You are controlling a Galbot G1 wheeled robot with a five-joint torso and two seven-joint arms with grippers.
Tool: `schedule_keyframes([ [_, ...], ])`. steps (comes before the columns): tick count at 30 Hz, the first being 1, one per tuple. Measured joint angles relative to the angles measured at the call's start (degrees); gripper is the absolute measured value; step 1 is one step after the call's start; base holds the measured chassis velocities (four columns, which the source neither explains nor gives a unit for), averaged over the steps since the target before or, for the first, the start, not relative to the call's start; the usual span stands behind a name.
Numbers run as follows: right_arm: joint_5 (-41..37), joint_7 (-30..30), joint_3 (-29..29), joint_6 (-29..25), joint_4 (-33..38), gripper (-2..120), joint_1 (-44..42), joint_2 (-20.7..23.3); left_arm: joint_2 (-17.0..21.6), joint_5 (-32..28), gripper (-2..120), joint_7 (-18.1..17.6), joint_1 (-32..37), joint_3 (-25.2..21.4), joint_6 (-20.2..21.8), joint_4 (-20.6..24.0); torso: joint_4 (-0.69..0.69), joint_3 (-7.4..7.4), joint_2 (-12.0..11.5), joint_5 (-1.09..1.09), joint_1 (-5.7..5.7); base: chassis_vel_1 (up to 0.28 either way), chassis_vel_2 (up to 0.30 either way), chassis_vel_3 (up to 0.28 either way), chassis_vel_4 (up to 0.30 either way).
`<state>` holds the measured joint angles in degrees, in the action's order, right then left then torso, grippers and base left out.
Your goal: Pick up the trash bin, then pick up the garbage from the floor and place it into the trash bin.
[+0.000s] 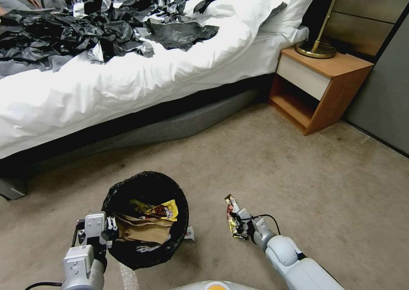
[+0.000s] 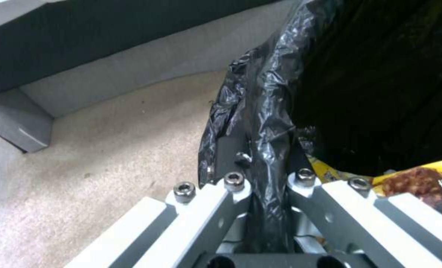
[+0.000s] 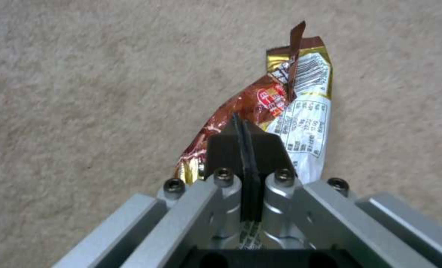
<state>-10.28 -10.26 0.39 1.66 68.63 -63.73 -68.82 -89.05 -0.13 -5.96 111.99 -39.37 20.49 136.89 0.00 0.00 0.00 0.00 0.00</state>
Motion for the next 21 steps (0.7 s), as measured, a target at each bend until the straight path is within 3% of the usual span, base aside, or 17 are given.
schedule_keyframes([
  [3,0.0,0.3,0.6,-1.3,1.2,0,-0.3,0.3,0.0,0.1,0,0.0,0.1,0.0,0.0,0.1,0.00,0.00,0.0,0.02,0.00,0.000,0.000,0.000,0.000],
  [9,-1.7,1.3,3.1,-3.0,11.2,0,-2.1,3.2,0.1,0.2,0,0.0,0.1,0.4,-0.1,0.1,0.01,0.00,0.0,0.00,0.00,0.000,0.000,0.000,0.000],
  [11,-1.3,1.2,4.7,-5.0,17.0,0,-3.7,4.9,0.1,0.4,0,0.0,0.1,0.9,-0.1,0.1,0.00,0.00,0.0,-0.01,0.00,0.000,0.000,0.000,0.000],
  [21,-0.7,-2.6,8.1,-13.9,33.1,0,-8.6,6.2,0.4,0.9,0,-0.1,-0.2,1.8,-0.1,-0.5,0.00,0.00,0.0,0.00,0.00,0.000,0.000,0.000,0.000],
])
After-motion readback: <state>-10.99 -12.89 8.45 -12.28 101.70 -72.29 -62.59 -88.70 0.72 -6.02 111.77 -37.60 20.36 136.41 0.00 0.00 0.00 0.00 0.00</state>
